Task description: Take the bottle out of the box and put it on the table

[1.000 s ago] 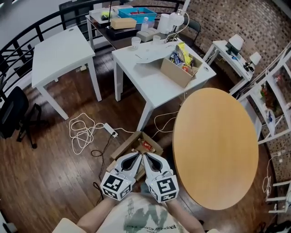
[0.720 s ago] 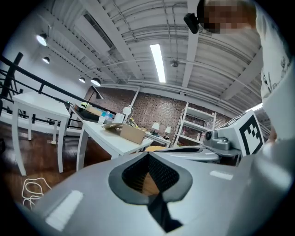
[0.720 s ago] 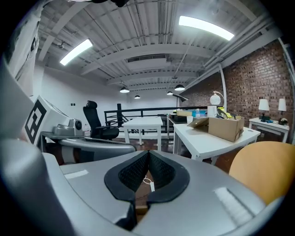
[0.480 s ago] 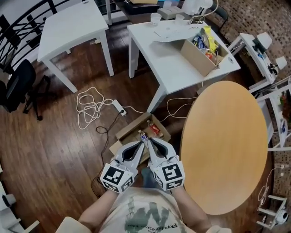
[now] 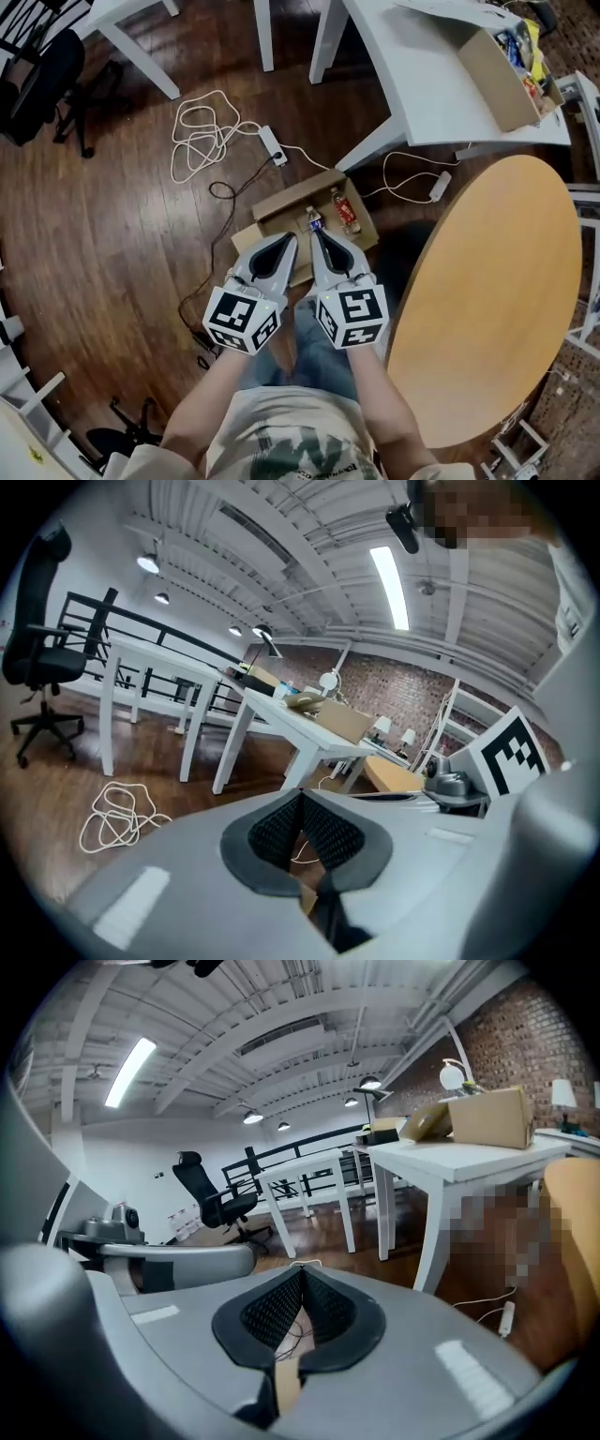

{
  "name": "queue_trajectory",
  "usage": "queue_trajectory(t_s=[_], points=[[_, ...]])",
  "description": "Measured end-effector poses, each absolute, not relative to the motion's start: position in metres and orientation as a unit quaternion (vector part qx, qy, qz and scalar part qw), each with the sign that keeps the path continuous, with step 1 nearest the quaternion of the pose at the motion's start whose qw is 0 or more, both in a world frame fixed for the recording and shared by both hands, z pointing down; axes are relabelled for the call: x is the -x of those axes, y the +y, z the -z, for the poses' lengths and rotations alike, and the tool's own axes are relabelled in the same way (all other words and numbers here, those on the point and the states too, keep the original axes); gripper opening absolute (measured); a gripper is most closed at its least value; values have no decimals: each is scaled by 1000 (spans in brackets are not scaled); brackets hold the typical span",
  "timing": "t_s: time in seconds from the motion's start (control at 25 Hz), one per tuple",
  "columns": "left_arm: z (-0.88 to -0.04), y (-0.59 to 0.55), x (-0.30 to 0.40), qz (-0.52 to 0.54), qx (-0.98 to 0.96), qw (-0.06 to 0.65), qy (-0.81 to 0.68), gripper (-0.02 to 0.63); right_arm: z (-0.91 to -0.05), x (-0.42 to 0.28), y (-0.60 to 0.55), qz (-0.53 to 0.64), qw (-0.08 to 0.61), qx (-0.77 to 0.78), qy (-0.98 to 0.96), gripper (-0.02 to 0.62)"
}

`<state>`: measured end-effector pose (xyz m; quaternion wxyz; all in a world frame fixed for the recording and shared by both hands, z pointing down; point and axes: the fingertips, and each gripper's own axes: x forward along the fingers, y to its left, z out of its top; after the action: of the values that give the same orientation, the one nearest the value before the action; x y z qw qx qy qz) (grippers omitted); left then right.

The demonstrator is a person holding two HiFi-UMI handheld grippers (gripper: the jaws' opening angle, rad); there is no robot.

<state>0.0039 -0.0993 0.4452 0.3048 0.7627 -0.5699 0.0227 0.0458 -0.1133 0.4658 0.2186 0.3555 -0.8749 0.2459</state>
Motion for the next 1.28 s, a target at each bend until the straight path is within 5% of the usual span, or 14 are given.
queue_trajectory(t_s=[0.76,1.28], points=[[-692,-51,3,-70,-708,427,-557,-3,-715,-34,-71,-323,318,-285,-844,0],[-776,-39,-5,-84,-689,456,-557,-3,-811,-52,-50,-363,341,-270,-824,22]])
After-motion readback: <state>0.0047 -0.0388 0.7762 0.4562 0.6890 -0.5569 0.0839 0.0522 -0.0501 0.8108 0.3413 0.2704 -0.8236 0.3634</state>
